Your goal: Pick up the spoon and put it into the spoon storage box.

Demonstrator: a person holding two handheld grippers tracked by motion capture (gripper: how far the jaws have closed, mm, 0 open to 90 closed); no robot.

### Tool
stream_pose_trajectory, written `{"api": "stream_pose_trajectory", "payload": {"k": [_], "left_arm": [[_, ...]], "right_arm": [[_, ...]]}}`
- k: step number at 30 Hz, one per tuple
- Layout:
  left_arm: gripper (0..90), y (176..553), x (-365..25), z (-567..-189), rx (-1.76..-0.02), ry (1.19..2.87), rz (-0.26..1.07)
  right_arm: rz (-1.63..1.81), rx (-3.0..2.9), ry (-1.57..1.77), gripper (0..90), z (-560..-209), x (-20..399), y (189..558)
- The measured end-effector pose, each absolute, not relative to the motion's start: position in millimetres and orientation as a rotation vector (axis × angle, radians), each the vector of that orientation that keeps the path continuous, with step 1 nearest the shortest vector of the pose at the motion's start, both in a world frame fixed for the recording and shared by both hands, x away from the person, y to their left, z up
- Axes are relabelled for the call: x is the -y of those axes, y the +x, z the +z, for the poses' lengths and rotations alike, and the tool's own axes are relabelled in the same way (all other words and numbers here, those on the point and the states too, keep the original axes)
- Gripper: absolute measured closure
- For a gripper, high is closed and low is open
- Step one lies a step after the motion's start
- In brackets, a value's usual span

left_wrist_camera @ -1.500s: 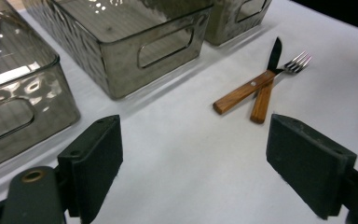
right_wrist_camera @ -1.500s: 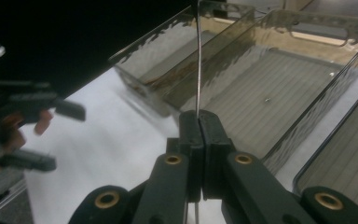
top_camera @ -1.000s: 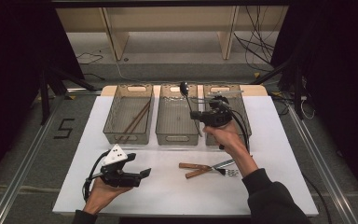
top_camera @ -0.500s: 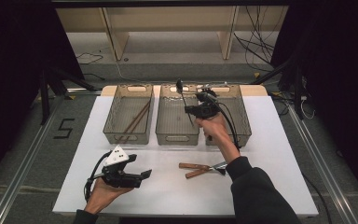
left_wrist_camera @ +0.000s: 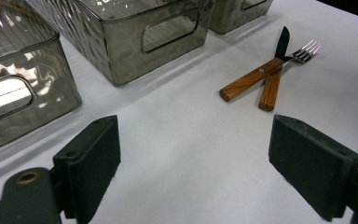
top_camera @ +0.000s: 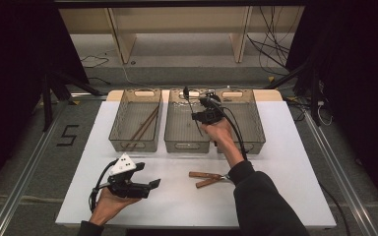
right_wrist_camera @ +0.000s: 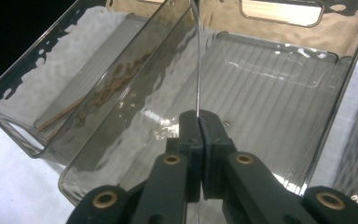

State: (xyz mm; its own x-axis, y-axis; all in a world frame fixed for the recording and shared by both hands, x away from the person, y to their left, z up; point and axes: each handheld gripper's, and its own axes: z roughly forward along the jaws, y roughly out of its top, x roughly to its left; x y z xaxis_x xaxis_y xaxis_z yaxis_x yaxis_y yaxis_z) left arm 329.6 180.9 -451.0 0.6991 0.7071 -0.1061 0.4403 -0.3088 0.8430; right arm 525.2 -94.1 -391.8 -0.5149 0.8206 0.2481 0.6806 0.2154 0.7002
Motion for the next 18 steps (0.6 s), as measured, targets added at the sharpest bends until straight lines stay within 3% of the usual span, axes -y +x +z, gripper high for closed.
{"api": "stream_pose_trajectory", "payload": {"k": [5, 10, 18], "left_arm": [[16.3, 329.3, -180.7, -450.6, -0.885, 1.950, 0.353], [16.1, 329.3, -179.4, -451.8, -0.887, 1.952, 0.344], [16.1, 329.2, -178.7, -452.1, -0.883, 1.962, 0.346]], "right_arm": [[1.136, -2.315, 1.452, 88.1, -397.0, 91.1, 526.4], [1.138, -2.326, 1.464, 58.0, -397.8, 90.5, 529.1], [1.189, -2.354, 1.367, 45.5, -380.7, 100.2, 515.6]]}}
